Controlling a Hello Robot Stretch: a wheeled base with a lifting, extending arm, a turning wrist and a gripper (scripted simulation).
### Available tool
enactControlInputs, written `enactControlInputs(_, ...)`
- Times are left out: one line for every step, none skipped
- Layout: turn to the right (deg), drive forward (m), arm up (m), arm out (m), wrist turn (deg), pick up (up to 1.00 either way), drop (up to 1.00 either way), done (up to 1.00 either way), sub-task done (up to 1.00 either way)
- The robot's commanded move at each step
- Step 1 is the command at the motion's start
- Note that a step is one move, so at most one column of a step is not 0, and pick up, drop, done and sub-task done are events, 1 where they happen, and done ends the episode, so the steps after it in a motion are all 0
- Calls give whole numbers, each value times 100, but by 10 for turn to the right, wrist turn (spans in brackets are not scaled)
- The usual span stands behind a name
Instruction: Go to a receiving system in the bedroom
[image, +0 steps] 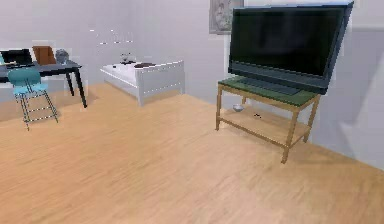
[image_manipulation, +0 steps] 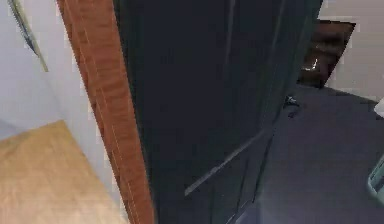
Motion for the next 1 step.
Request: enactControlInputs(0, 30, 0, 0, 0, 0, 0, 0, 0)
